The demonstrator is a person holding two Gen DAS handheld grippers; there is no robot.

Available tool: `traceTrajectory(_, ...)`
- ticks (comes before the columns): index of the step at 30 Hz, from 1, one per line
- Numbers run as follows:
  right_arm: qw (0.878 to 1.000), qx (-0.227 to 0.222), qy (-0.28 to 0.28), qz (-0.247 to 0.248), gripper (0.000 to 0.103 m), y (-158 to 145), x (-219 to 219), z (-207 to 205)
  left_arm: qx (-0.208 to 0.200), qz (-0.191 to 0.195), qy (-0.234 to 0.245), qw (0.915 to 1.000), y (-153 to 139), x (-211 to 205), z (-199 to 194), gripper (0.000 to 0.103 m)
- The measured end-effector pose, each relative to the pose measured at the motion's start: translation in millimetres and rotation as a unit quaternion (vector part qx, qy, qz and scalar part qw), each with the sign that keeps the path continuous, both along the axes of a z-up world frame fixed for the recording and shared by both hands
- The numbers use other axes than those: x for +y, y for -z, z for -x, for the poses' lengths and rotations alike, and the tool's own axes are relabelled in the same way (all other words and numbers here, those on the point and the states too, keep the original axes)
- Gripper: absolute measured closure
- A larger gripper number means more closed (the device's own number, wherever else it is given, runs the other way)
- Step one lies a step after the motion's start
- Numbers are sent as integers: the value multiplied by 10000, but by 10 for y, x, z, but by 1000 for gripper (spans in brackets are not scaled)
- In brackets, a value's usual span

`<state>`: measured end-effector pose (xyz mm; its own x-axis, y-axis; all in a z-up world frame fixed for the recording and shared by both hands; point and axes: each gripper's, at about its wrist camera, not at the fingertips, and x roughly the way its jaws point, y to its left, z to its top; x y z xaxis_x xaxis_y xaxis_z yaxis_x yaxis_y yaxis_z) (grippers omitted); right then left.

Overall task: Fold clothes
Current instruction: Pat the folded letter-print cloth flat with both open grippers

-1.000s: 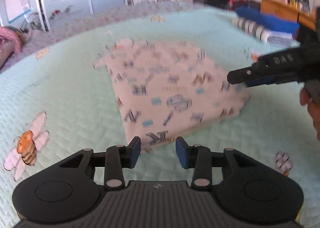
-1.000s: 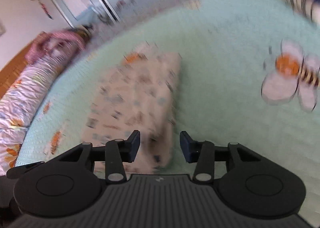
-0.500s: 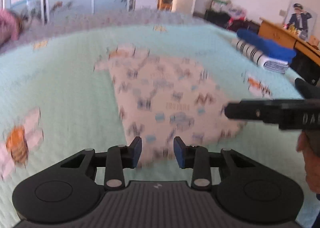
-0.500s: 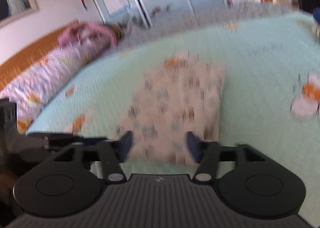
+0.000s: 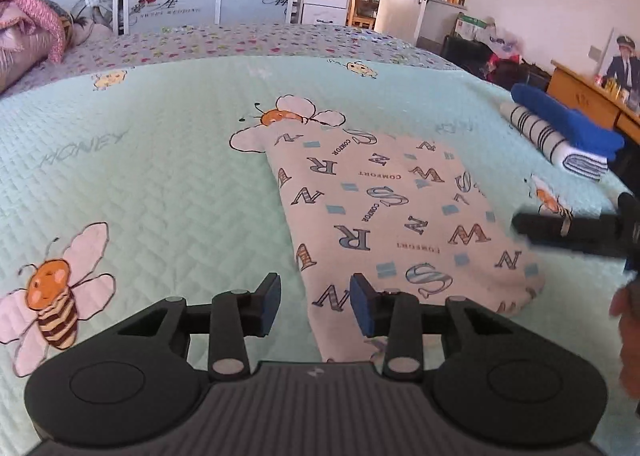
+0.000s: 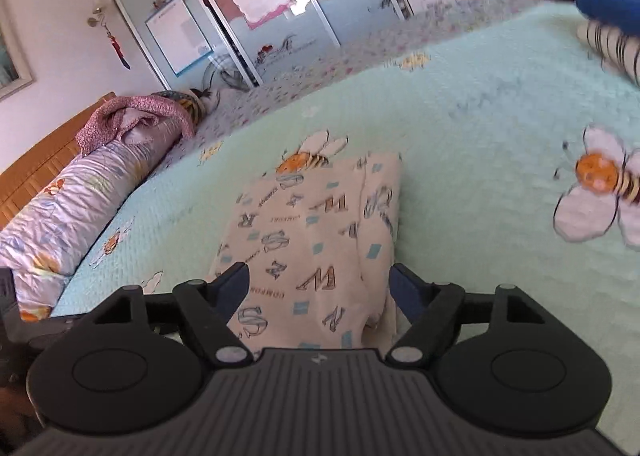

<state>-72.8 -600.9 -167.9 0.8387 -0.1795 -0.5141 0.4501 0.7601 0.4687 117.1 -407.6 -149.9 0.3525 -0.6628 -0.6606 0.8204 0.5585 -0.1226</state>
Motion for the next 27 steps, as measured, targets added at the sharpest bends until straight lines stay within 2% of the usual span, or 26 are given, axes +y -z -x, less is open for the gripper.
traceTrajectory(2,9993,350,-151,-55,25,60,49,-76,-51,-169,5,9998,33,56,75,63)
traceTrajectory(3,9986,497,-179,-19,25,63,91,-111,-88,-118,45,9999,12,119,132,63)
traceTrajectory(6,9989,351,59,312,25,-123,216,-4,-279,29,240,9993,-132,174,311,61)
traceTrajectory(9,9970,488,310,521,23,-368,273,-81,-703,-58,298,9971,-284,50,455,49)
traceTrajectory(10,9967,513,297,563,23,-424,288,-125,-784,-38,303,9965,-325,10,489,41)
traceTrajectory(13,9955,583,273,701,21,-542,319,-257,-782,2,256,9966,-347,-25,541,37)
traceTrajectory(15,9958,637,174,629,19,-458,297,-354,-707,-174,317,9968,-245,-40,553,37)
traceTrajectory(18,9971,744,-4,-155,19,-130,223,-393,-538,-630,429,9956,7,-22,553,37)
traceTrajectory(20,9965,789,-33,-284,19,38,272,-293,-475,-746,310,9956,60,83,534,38)
traceTrajectory(21,9962,797,-42,-336,19,101,298,-242,-447,-607,270,9968,25,153,522,38)
traceTrajectory(24,9982,503,3,-315,19,-41,370,-103,-468,-75,311,9984,-136,243,506,38)
traceTrajectory(27,9999,132,-46,-100,19,-198,313,-195,-497,74,557,9972,-160,89,497,37)
